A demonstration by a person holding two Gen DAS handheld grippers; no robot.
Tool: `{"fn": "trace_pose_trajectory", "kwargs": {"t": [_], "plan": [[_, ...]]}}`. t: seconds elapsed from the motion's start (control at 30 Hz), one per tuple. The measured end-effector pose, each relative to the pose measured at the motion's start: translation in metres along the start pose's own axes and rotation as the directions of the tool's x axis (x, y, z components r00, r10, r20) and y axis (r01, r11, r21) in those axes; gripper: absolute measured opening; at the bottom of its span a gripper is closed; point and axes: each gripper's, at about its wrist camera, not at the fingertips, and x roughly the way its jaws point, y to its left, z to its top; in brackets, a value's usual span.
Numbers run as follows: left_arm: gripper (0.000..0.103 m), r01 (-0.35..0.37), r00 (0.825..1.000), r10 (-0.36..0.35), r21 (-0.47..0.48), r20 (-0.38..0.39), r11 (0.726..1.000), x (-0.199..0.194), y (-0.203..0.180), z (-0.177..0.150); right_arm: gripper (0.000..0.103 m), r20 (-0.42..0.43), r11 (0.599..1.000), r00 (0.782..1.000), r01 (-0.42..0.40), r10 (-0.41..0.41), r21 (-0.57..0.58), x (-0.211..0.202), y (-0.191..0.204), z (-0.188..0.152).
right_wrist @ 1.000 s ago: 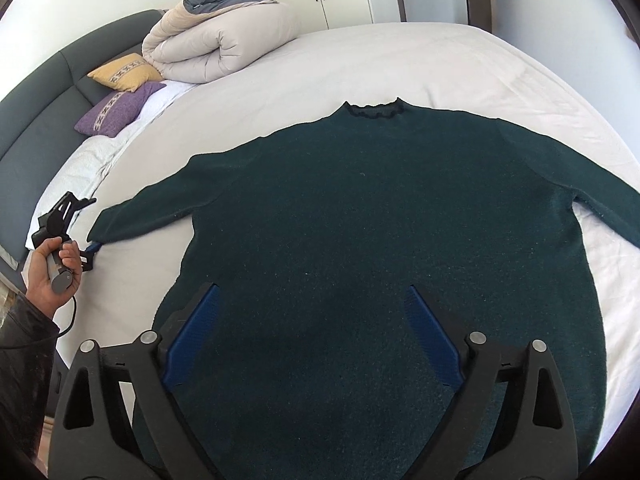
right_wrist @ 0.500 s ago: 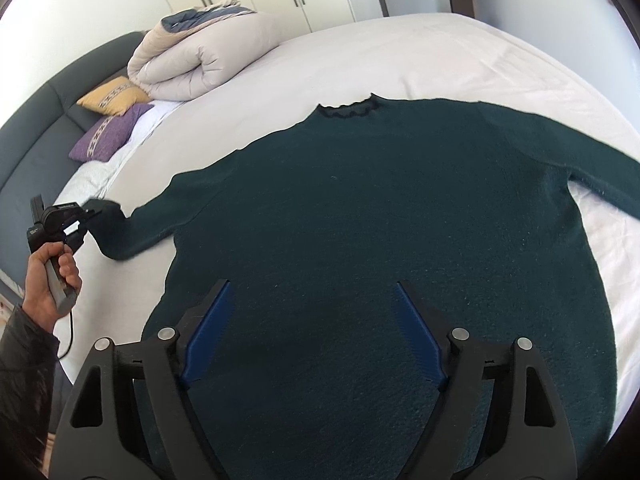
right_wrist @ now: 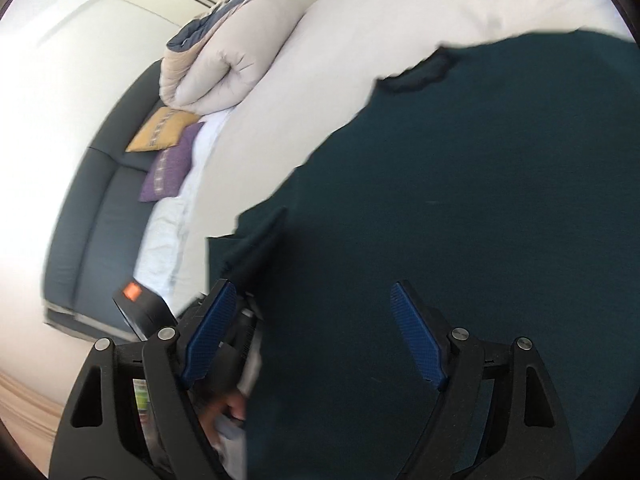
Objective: Fold small clothes
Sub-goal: 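Fold the held sleeve across the sweater body with the left gripper, release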
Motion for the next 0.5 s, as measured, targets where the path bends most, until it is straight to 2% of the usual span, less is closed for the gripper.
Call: {"fn": "trace_pose_trajectory", "kwargs": {"t": [0.1, 0.13, 0.27, 0.37, 0.43, 0.5], "plan": [[0.007, -0.026, 1.0, 0.025, 0.033, 0.015, 0.999, -0.001, -0.003, -0.003, 0.079, -0.052, 0.994, 0.995, -0.081, 0.085, 0.072, 0.044, 0.003, 0.016], [0.007, -0.032, 0.999, 0.032, 0.042, 0.021, 0.999, -0.002, -0.004, -0.005, 0.079, -0.092, 0.987, 0.987, -0.121, 0.131, 0.104, 0.065, 0.004, 0.023], [0.007, -0.052, 0.998, 0.05, 0.065, 0.034, 0.997, -0.002, -0.007, -0.008, 0.079, -0.155, 0.973, 0.975, -0.126, 0.157, 0.194, 0.121, 0.001, 0.035], [0.007, -0.056, 0.998, 0.053, 0.07, 0.035, 0.996, -0.001, -0.008, -0.008, 0.063, -0.188, 0.964, 0.968, -0.117, 0.164, 0.238, 0.157, -0.003, 0.043], [0.008, -0.054, 0.998, 0.052, 0.06, 0.032, 0.997, 0.0, -0.006, -0.007, 0.033, -0.209, 0.966, 0.963, -0.118, 0.168, 0.231, 0.176, -0.001, 0.044], [0.011, -0.048, 0.999, 0.047, 0.041, 0.028, 0.998, 0.0, -0.003, -0.007, 0.023, -0.239, 0.976, 0.959, -0.108, 0.153, 0.191, 0.194, 0.006, 0.041]]}}
